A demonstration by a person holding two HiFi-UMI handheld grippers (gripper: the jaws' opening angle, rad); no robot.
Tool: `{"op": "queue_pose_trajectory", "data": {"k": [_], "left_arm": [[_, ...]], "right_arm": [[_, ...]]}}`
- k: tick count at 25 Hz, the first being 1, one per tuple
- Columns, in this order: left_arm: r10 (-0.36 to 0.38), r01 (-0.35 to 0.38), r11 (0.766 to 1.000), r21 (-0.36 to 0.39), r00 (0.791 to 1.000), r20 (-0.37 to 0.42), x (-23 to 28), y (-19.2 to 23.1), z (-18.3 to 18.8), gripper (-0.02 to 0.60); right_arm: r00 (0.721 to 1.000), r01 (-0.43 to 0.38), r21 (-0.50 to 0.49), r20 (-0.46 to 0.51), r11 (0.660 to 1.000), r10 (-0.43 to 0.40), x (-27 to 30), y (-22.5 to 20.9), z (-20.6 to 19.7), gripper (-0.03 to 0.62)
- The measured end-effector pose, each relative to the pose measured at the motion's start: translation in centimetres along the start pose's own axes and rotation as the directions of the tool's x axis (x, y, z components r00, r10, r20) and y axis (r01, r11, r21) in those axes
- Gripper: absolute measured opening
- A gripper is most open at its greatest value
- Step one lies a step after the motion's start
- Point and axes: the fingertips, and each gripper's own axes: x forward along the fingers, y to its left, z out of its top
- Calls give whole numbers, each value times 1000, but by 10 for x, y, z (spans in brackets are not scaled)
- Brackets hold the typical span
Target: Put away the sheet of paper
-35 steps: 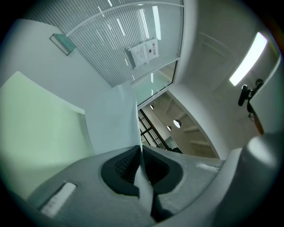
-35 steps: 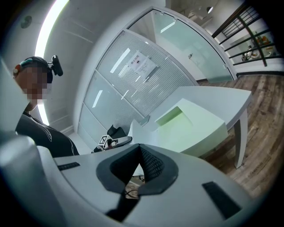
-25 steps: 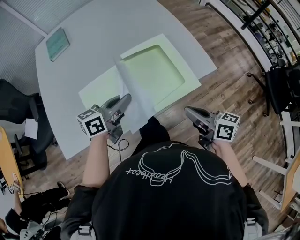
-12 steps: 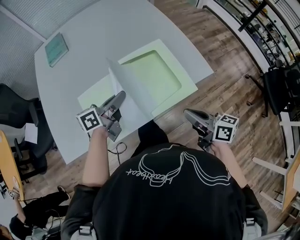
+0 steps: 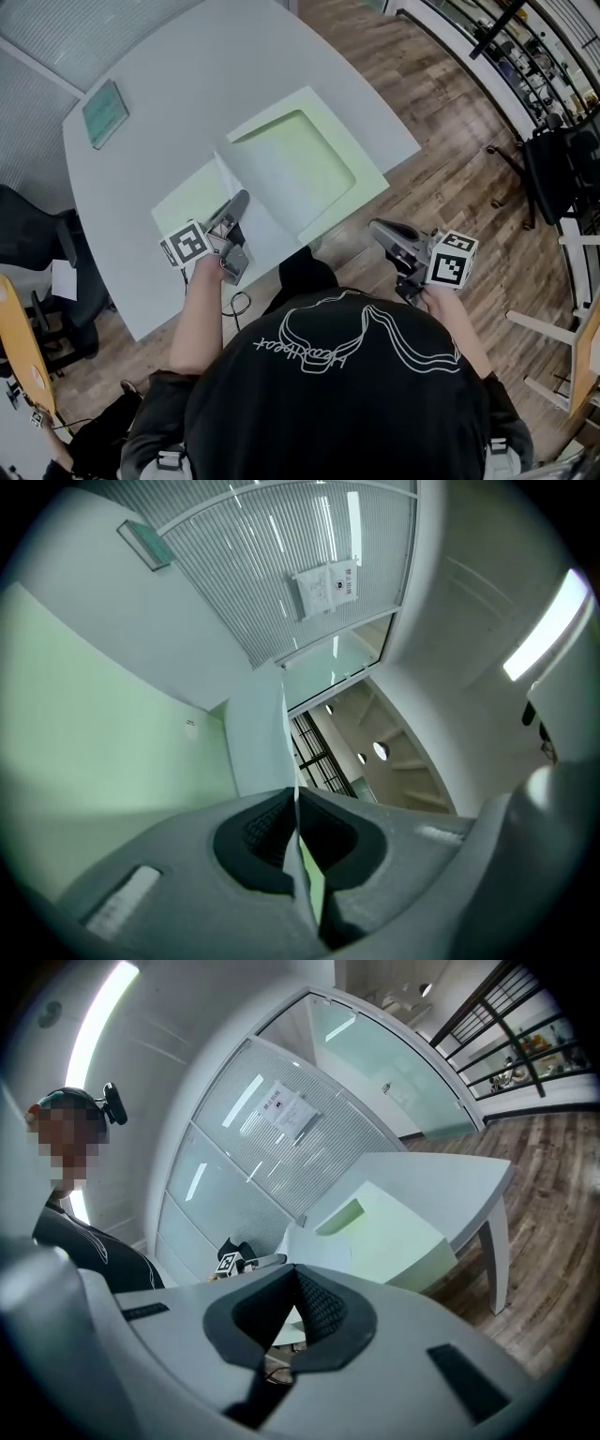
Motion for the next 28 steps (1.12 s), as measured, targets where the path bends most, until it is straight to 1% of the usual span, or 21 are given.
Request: {"op": "queue_pose_trajectory", "data": {"k": [4,7,13,17,20,28], "left_arm": [[92,-91,996,-13,996,7,8,18,-3,12],[129,-128,991,-37,992,8,16,25,-6,12],[148,-148,984,-99,989,-6,33,30,-13,12],[170,-173,975,-137,985,-31,45,35,-20,12],[179,-183,968,-172,983,-36,52,39,-22,12],[192,-199,965,-173,980,-57,72,42,-27,12]], "right_arm": [[1000,5,7,8,1000,-5,-2,-5,2,9],[1000,16,16,14,1000,-16,-6,-11,4,9],[999,23,27,28,999,-24,-6,-15,6,9],[999,24,35,33,999,-26,-5,-16,5,10],[999,28,40,39,999,-30,-5,-17,6,9],[996,36,47,76,998,-39,-8,-16,15,9]]}}
